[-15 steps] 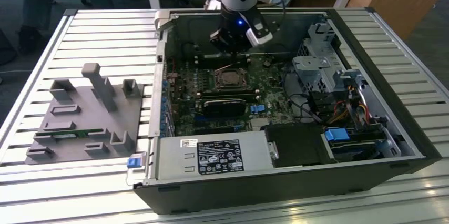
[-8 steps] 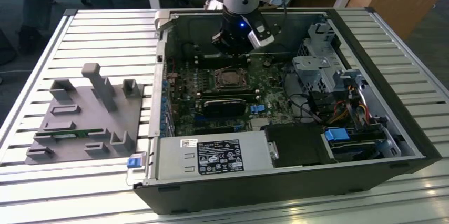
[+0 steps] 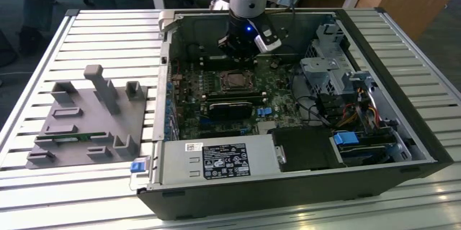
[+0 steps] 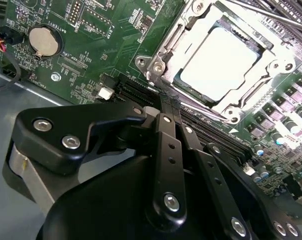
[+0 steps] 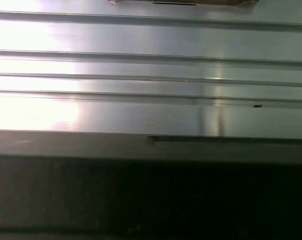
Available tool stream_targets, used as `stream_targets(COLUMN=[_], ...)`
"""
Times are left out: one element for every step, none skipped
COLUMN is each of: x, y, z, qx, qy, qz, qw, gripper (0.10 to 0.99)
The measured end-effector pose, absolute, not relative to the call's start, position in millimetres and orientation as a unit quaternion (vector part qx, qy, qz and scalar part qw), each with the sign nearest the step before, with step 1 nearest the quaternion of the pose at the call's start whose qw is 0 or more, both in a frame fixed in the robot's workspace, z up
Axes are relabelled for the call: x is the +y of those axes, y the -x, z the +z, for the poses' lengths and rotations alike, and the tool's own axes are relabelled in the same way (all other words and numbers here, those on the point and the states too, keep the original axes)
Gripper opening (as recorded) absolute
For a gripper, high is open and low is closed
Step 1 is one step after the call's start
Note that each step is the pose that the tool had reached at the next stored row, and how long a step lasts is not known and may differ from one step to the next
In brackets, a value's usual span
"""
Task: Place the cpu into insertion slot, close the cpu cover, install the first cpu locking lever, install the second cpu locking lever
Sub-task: 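Install the first cpu locking lever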
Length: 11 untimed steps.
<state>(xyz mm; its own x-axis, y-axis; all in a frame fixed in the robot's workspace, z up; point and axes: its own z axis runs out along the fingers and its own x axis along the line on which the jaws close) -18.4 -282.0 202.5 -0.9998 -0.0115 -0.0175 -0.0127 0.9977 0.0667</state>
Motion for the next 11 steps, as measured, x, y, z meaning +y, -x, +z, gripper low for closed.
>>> stream_targets(x=[-282.0, -282.0, -282.0, -282.0, -282.0, -282.0, -282.0, -282.0, -282.0, -281.9, -282.0], y=[18.3, 18.1, 17.9, 17.8, 17.6, 17.6, 17.4, 17.1, 17.0, 16.8, 16.7], z=[201.9, 201.5, 201.2, 201.2, 201.2, 201.2, 201.3, 201.3, 201.2, 201.2, 201.1], qx=[0.999, 0.999, 0.999, 0.999, 0.999, 0.999, 0.999, 0.999, 0.999, 0.999, 1.000], qy=[0.006, 0.006, 0.006, 0.006, 0.006, 0.006, 0.006, 0.006, 0.006, 0.006, 0.006], qz=[0.033, 0.033, 0.033, 0.033, 0.033, 0.033, 0.033, 0.033, 0.033, 0.032, 0.030], qw=[0.008, 0.008, 0.008, 0.008, 0.008, 0.008, 0.007, 0.007, 0.007, 0.007, 0.007], gripper=[0.106, 0.106, 0.106, 0.106, 0.106, 0.106, 0.106, 0.106, 0.106, 0.106, 0.106])
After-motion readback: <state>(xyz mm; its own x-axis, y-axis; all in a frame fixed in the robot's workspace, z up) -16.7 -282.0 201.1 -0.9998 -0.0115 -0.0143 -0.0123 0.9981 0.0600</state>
